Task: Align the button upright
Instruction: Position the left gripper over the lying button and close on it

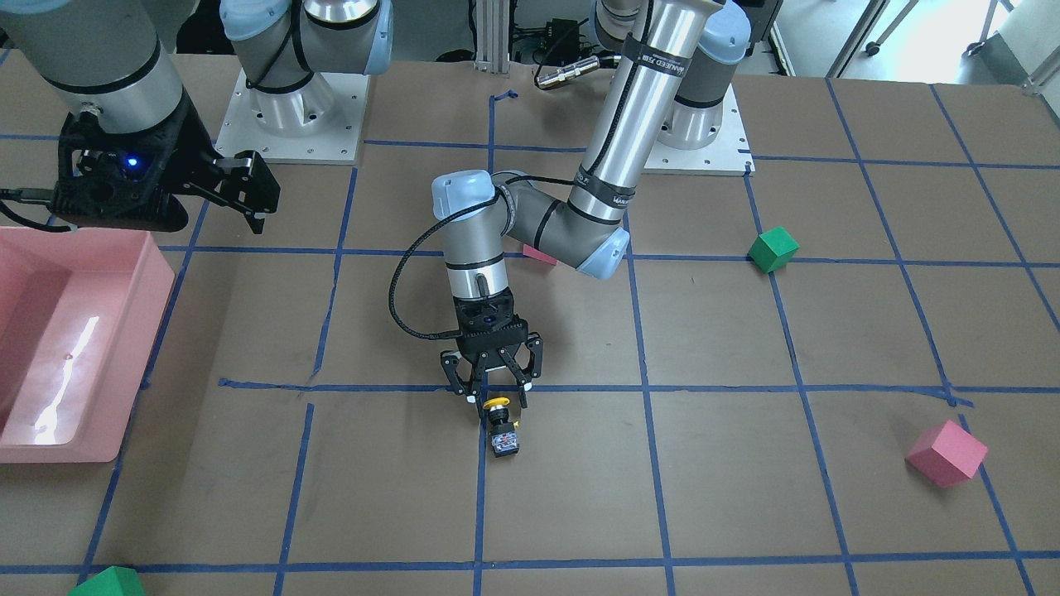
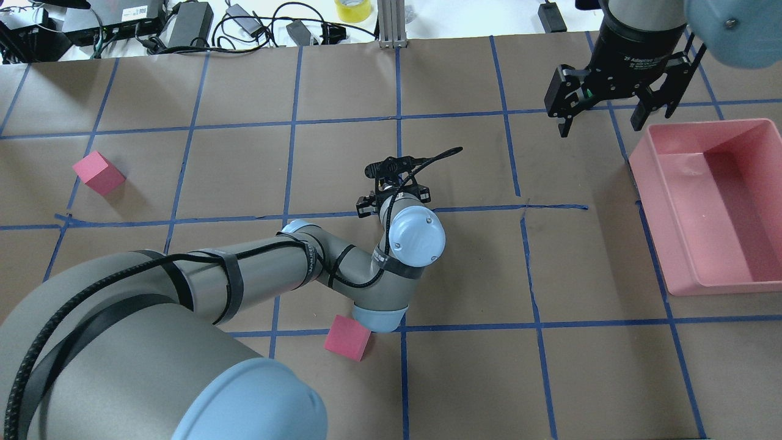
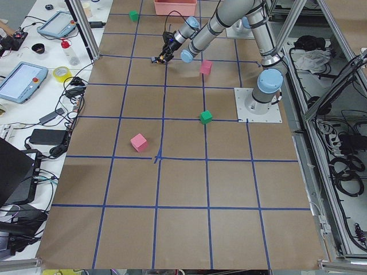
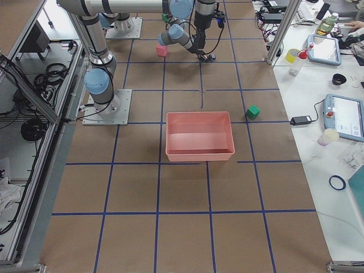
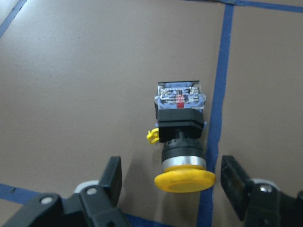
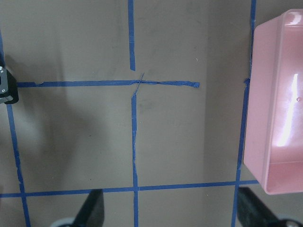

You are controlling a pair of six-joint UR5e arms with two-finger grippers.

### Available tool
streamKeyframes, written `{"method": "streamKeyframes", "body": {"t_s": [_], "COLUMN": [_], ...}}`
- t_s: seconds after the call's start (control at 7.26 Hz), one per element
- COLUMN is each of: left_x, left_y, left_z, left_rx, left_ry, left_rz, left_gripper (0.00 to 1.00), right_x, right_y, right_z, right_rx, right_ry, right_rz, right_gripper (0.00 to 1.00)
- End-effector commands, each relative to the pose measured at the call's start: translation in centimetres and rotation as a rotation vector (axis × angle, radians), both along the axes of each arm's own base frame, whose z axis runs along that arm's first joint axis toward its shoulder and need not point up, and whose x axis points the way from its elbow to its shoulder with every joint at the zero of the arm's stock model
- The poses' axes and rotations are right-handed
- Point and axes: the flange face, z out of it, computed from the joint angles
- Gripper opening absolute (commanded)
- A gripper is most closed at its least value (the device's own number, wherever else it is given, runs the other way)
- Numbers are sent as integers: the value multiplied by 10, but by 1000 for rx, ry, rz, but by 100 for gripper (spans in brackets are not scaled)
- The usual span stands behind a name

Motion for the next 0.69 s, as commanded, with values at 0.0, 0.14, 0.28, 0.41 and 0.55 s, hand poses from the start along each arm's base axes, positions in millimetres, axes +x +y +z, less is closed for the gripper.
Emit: {"method": "streamKeyframes", "body": {"t_s": [0.0, 0.14, 0.28, 0.41, 0.55], "left_x": [-1, -2, -2, -2, -2], "left_y": [0, 2, 2, 2, 2], "left_z": [0, 0, 0, 1, 2], "left_rx": [0, 0, 0, -2, -3], "left_ry": [1, 1, 1, 2, 1], "left_rz": [0, -3, -3, -3, -5], "left_gripper": [58, 55, 53, 47, 35], "right_x": [1, 0, 0, 0, 1], "right_y": [1, 0, 0, 1, 1], "right_z": [0, 0, 0, 0, 0], "right_rx": [1, 0, 0, 0, -4], "right_ry": [2, 0, 0, 0, 0], "right_rz": [2, 2, 0, 0, 2], "right_gripper": [100, 100, 100, 100, 100]}}
